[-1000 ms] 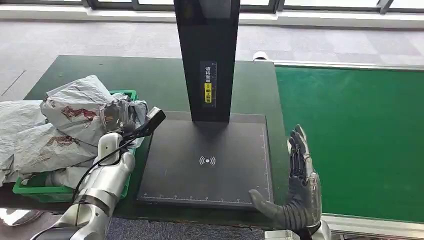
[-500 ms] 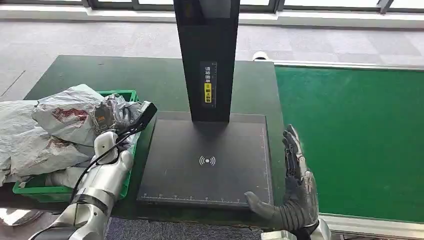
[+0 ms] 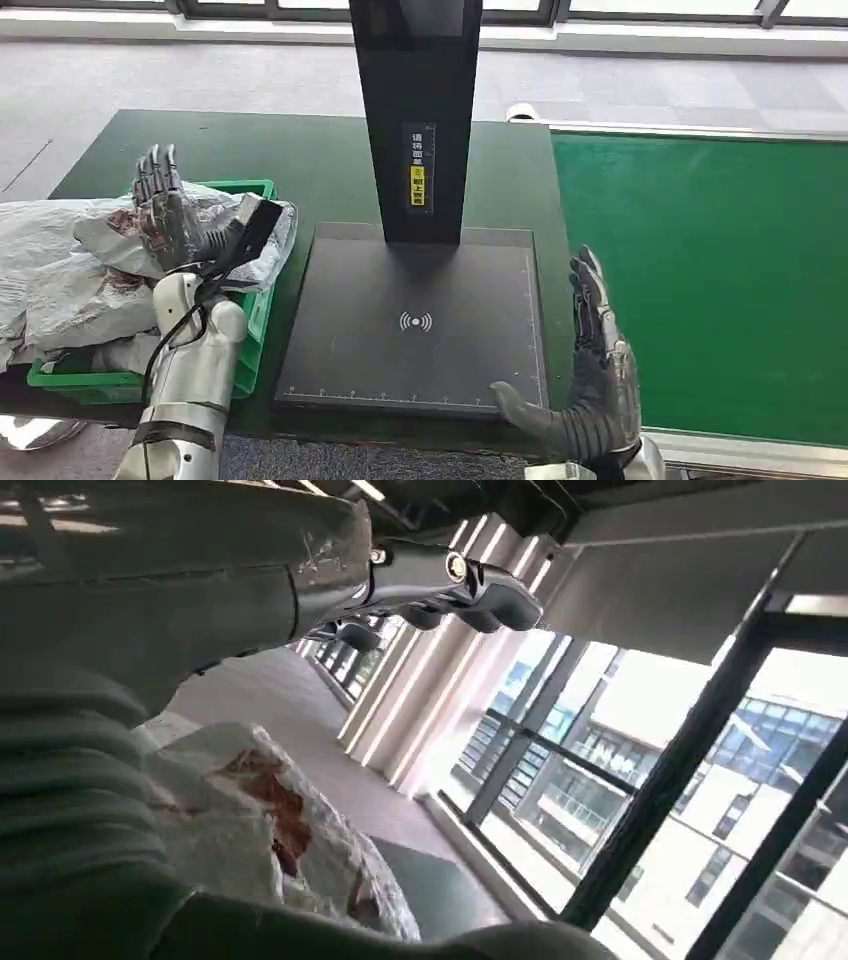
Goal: Moved the parcel from conveyor to table for the left to box.
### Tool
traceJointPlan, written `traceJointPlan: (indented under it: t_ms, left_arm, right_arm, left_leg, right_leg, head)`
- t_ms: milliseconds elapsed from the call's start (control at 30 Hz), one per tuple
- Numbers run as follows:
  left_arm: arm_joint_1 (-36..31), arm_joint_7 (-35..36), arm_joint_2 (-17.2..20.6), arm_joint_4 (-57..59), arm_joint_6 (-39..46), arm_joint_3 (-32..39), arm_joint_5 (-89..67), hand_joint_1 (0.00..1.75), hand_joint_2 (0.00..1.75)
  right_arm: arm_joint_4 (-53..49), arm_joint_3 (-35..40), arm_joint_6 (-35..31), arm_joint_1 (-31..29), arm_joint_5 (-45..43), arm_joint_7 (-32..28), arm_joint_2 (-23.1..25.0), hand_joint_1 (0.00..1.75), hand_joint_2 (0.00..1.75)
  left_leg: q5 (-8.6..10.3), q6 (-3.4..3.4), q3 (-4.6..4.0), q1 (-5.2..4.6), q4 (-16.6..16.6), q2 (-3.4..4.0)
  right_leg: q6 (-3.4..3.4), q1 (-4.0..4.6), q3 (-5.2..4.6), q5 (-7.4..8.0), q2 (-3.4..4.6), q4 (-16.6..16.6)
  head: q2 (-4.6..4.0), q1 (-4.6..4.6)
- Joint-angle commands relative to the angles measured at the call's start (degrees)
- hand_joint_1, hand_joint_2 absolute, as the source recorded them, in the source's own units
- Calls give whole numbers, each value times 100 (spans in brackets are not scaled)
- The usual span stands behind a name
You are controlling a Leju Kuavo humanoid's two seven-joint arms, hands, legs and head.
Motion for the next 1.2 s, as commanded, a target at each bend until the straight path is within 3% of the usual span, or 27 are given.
traceJointPlan:
  t_ms: [33,100,600,633,700,733,800,867,933,1067,1100,1200]
  left_arm:
    - [116,-706,-637,-1243,31,731,339,0,0]
    - [119,-1221,-745,-1435,31,824,743,0,0]
    - [119,-1221,-745,-1435,31,824,743,0,0]
    - [122,-1662,-747,-1174,31,744,1460,0,0]
    - [276,-2008,-529,-1073,-615,10,3334,0,0]
    - [428,-2380,-442,-1085,-1682,-383,4532,0,0]
    - [674,-2762,-460,-993,-2622,-838,5387,0,0]
    - [1088,-3231,-383,-922,-4170,-1476,6584,0,0]
    - [1483,-3753,-343,-891,-5103,-2035,7141,0,0]
    - [1714,-3753,-272,-1059,-6131,-2736,7403,0,0]
    - [1788,-3753,-363,-1101,-6976,-2772,7800,0,0]
    - [1862,-3753,-420,-1216,-7155,-2738,7833,0,0]
  right_arm:
    - [426,-183,-263,-577,-126,75,211,0,175]
    - [496,-138,-379,-596,-189,61,160,0,175]
    - [496,-138,-379,-596,-189,61,160,0,175]
    - [576,-68,-519,-633,-249,68,83,0,175]
    - [626,-35,-722,-608,-320,81,-3,0,175]
    - [631,-40,-857,-542,-381,70,-49,0,175]
    - [620,-73,-960,-455,-485,-2,-113,0,175]
    - [672,-177,-992,-461,-678,-51,-150,0,175]
    - [786,-361,-920,-568,-917,-163,-154,0,175]
    - [1153,-544,-666,-879,-1359,-293,-168,0,175]
    - [1464,-507,-660,-1077,-1431,-359,-206,0,175]
    - [1648,-471,-717,-1183,-1370,-339,-219,0,175]
  left_leg:
    - [1,1,-5,4,2,7]
    - [4,2,0,5,-5,11]
    - [5,1,2,2,-8,11]
    - [3,1,0,3,-4,8]
    - [5,2,4,1,-8,5]
    - [10,2,8,2,-16,0]
    - [9,3,10,1,-18,-8]
    - [11,3,13,1,-21,-14]
    - [12,6,21,-1,-27,-26]
    - [-2,8,14,-6,-16,3]
    - [0,10,17,-5,-21,6]
    - [-4,11,11,-5,-13,6]
  right_leg:
    - [-1,5,-6,6,6,-2]
    - [-2,6,0,11,8,-9]
    - [-3,3,2,11,9,-9]
    - [-2,4,0,8,7,-5]
    - [-2,2,5,9,4,-9]
    - [-2,3,12,12,-2,-19]
    - [-1,1,15,8,-11,-20]
    - [-1,2,16,9,-17,-24]
    - [4,0,30,8,-28,-35]
    - [3,-5,13,5,0,-22]
    - [3,-4,18,8,2,-30]
    - [2,-4,11,5,3,-21]
  head:
    - [0,0]
    - [0,0]
    - [0,0]
    - [0,0]
    - [0,0]
    - [0,0]
    - [0,0]
    - [-2,0]
    - [0,0]
    - [0,0]
    - [0,0]
    - [-2,0]
